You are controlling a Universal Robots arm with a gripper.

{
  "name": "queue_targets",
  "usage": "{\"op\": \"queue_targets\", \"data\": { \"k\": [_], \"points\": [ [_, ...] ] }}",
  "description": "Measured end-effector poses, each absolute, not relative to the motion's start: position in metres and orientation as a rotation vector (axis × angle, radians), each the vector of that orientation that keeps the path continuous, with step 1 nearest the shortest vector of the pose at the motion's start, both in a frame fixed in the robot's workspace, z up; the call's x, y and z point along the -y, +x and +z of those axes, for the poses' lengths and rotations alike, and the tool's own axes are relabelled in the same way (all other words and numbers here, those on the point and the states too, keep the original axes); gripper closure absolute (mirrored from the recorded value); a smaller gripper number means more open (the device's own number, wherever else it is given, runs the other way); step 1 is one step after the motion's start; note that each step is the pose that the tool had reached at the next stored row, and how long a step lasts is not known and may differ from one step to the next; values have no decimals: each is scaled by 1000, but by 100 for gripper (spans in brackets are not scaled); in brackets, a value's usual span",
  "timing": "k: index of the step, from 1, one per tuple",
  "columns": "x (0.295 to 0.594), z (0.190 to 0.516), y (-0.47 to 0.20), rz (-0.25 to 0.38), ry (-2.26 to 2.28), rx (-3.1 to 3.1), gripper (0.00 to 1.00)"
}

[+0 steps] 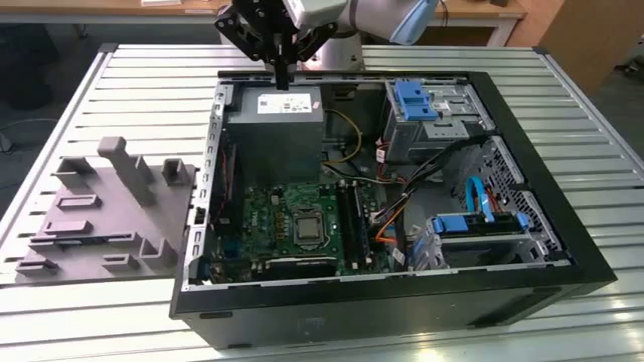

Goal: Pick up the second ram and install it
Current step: 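Reach for the second ram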

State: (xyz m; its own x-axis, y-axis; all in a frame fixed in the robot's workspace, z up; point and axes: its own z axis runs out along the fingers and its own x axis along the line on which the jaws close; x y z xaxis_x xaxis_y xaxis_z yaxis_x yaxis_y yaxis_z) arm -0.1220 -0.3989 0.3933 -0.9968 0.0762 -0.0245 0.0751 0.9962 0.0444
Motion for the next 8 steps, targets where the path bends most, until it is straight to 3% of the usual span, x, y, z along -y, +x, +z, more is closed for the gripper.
{"op": "queue_targets", "data": {
  "k": [8],
  "points": [
    [399,393,-122,68,118,-3112,89]
  ]
}}
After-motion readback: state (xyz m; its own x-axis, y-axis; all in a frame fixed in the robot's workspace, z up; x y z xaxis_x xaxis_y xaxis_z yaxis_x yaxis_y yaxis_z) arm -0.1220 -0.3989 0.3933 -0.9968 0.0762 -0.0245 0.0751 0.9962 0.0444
